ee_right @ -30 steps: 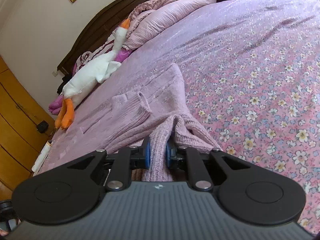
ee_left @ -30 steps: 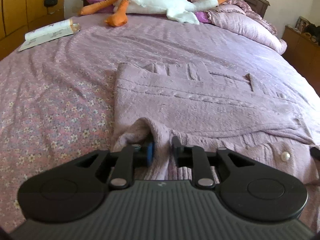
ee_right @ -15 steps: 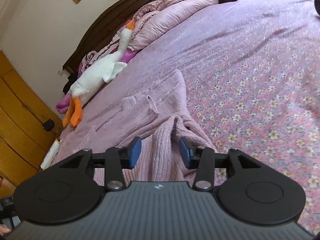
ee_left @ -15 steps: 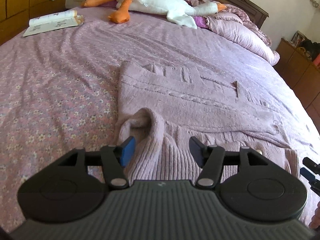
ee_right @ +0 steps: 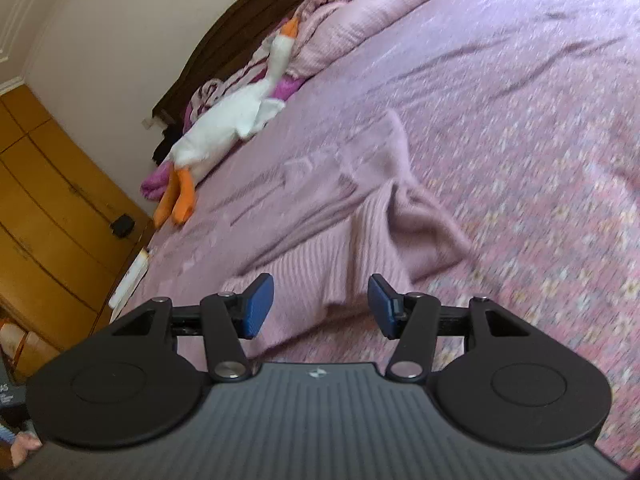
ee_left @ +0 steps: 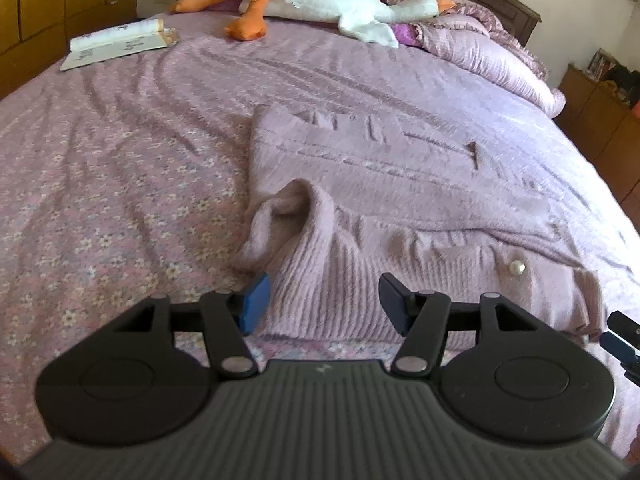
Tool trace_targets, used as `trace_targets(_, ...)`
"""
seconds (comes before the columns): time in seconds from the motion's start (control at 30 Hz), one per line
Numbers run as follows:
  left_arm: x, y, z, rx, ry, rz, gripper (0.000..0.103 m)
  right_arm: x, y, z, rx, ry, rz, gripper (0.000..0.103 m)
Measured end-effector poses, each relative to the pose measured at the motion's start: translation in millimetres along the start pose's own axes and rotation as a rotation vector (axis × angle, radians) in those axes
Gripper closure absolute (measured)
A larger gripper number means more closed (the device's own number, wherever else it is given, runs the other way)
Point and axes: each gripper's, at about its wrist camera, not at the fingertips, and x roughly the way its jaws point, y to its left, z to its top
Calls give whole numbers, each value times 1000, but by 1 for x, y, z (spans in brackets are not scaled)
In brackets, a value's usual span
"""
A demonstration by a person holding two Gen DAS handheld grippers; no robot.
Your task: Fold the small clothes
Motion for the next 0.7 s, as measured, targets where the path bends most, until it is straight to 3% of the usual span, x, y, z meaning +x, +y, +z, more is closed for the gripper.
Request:
trace_targets(0.3, 10, 2, -5, 80, -26, 18, 41, 22, 0, -21, 63, 139, 77, 42)
trace_targets(0.43, 25, 3, -4, 60, 2, -39, 41, 39, 14, -31, 37, 200, 136, 42)
trace_targets(0.7, 33, 3, -7, 66, 10, -31, 41, 78, 43, -44, 11, 259, 222, 41)
